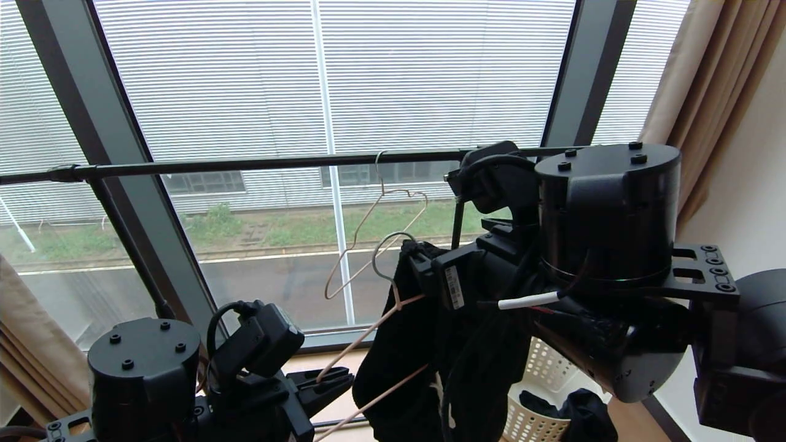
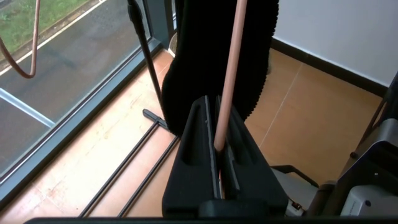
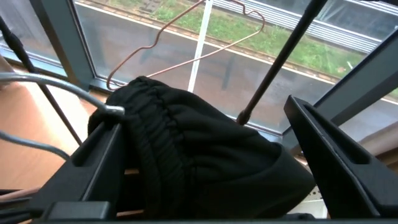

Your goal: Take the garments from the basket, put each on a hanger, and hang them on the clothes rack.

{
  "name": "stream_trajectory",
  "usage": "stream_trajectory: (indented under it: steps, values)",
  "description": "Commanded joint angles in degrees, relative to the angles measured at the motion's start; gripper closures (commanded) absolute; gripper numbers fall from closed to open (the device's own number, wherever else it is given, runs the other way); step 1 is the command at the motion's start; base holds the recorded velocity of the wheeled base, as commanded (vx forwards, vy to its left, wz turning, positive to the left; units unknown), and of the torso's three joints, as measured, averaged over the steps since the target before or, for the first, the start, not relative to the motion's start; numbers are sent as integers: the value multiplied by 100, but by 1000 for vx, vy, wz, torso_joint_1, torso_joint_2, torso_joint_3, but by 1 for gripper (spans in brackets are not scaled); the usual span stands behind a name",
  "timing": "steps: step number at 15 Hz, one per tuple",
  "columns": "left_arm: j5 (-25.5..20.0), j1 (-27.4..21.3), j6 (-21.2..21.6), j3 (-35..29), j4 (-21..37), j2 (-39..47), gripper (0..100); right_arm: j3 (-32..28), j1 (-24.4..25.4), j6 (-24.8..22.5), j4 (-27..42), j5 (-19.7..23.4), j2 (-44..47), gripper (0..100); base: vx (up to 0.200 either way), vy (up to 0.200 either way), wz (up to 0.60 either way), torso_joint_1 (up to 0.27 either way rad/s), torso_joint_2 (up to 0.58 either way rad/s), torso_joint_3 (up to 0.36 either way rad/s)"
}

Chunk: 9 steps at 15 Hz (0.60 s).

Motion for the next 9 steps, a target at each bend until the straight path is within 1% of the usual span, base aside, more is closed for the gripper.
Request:
stream_trajectory:
  steps: [1, 3, 7, 9]
  values:
    - [-1, -28, -3, -24, 0, -29, 100, -105, -11, -1, -1, -76, 175, 0, 0, 0, 0, 0, 0, 0]
    - [16, 8, -47, -59, 0, -20, 100, -79, 6, -1, 34, -181, 272, 0, 0, 0, 0, 0, 0, 0]
    - [16, 324, -65, -164, 0, 42, 100, 106, 41, -36, 95, -173, 52, 0, 0, 0, 0, 0, 0, 0]
    - [16, 368, -74, -234, 0, 103, 100, 185, 85, -45, 95, -173, 17, 0, 0, 0, 0, 0, 0, 0]
